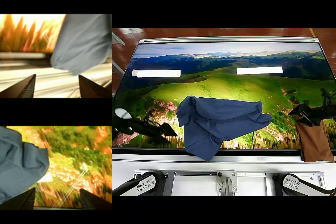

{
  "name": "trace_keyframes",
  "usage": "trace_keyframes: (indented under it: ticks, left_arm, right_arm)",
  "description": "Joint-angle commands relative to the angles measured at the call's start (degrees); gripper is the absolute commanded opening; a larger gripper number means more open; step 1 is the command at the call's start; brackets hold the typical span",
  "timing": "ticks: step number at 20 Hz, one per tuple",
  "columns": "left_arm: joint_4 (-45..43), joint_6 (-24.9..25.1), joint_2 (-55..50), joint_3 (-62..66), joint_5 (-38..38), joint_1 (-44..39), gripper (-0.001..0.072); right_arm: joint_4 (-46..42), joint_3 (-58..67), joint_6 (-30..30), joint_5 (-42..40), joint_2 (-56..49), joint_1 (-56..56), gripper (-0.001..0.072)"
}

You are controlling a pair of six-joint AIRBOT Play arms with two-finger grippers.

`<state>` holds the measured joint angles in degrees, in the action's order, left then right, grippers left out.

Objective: Fold the shirts.

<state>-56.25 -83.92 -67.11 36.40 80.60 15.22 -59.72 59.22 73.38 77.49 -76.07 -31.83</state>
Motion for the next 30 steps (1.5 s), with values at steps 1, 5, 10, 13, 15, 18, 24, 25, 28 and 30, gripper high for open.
trace_keyframes:
  ticks: [1, 5, 10, 13, 15, 18, 24, 25, 28, 30]
  left_arm:
    - [5.5, 2.3, 1.3, -11.3, -6.4, -1.8, 0.0621]
    - [9.9, 2.3, 0.0, -15.4, -15.7, -8.2, 0.0599]
    - [16.6, 1.4, -2.8, -15.5, -24.0, -13.3, 0.0554]
    - [17.7, 1.4, -2.9, -15.1, -25.2, -13.6, 0.0092]
    - [17.7, 4.3, -2.8, -14.1, -23.8, -13.6, 0.0037]
    - [17.7, 4.9, -1.2, -12.3, -22.5, -13.6, 0.0037]
    - [17.1, 5.3, 2.1, -10.3, -22.5, -13.4, 0.0037]
    - [17.1, 5.3, 2.3, -9.4, -22.5, -13.4, 0.0037]
    - [14.4, 5.8, 3.7, -3.0, -22.2, -13.4, 0.0035]
    - [10.2, 4.2, 6.7, 5.5, -21.2, -13.4, 0.0034]
  right_arm:
    - [0.9, -2.2, -0.4, -1.3, 0.2, -1.1, 0.0663]
    - [0.9, -2.2, -0.4, -2.5, 0.2, -1.1, 0.0662]
    - [1.1, -2.2, -0.4, -2.1, -1.9, -1.1, 0.0663]
    - [1.2, -2.2, -0.4, -1.3, -6.0, 1.6, 0.0663]
    - [1.3, -2.2, -0.6, -3.1, -8.9, 4.9, 0.0663]
    - [4.4, -2.2, 0.1, -6.5, -13.9, 8.5, 0.0663]
    - [11.8, -2.2, -0.2, -14.0, -21.2, 15.9, 0.0649]
    - [11.7, -2.2, -0.2, -14.7, -21.4, 16.9, 0.0498]
    - [12.6, 0.3, -1.6, -12.3, -20.3, 17.3, 0.0068]
    - [13.6, 4.8, -6.0, -7.0, -16.6, 17.2, 0.0067]
